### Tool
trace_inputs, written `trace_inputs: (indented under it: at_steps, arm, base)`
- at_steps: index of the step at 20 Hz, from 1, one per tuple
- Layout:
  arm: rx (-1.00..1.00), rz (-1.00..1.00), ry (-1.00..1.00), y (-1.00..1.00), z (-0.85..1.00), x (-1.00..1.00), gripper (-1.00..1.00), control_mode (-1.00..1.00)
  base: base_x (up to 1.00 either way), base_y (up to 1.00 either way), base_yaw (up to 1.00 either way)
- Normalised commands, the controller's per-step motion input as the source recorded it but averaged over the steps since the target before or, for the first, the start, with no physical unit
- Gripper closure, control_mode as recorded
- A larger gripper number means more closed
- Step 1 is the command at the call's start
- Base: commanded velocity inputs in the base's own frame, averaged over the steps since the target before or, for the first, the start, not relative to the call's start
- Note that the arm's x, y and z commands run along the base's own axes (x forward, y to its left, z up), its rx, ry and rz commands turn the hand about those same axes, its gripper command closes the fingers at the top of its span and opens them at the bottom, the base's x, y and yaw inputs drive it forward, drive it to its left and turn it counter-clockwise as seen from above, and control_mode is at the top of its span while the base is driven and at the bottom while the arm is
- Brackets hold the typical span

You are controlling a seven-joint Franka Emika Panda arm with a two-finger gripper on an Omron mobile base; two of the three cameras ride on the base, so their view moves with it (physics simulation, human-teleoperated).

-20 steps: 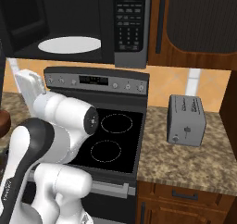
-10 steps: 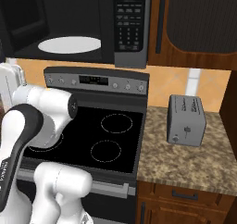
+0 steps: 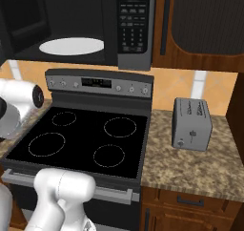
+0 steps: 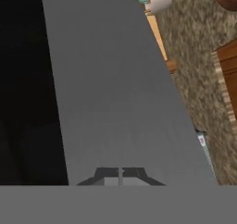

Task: Open the microwave, place the bowl with waffle inside the microwave, then close the microwave door and turn it on.

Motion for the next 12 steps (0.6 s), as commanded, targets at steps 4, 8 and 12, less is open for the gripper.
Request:
trace_inputs:
  at_steps: [4,8,12]
  arm:
    - [0.0,0.0,0.1,1.0,0.0,0.0,1.0,-1.0]
    - [0.0,0.0,0.05,0.94,0.0,0.0,1.0,-1.0]
    - [0.0,-0.2,0.0,-0.45,0.0,-0.12,1.0,-1.0]
  base:
    - [0.0,0.0,0.0]
    - [0.0,0.0,0.0]
    - [0.0,0.0,0.0]
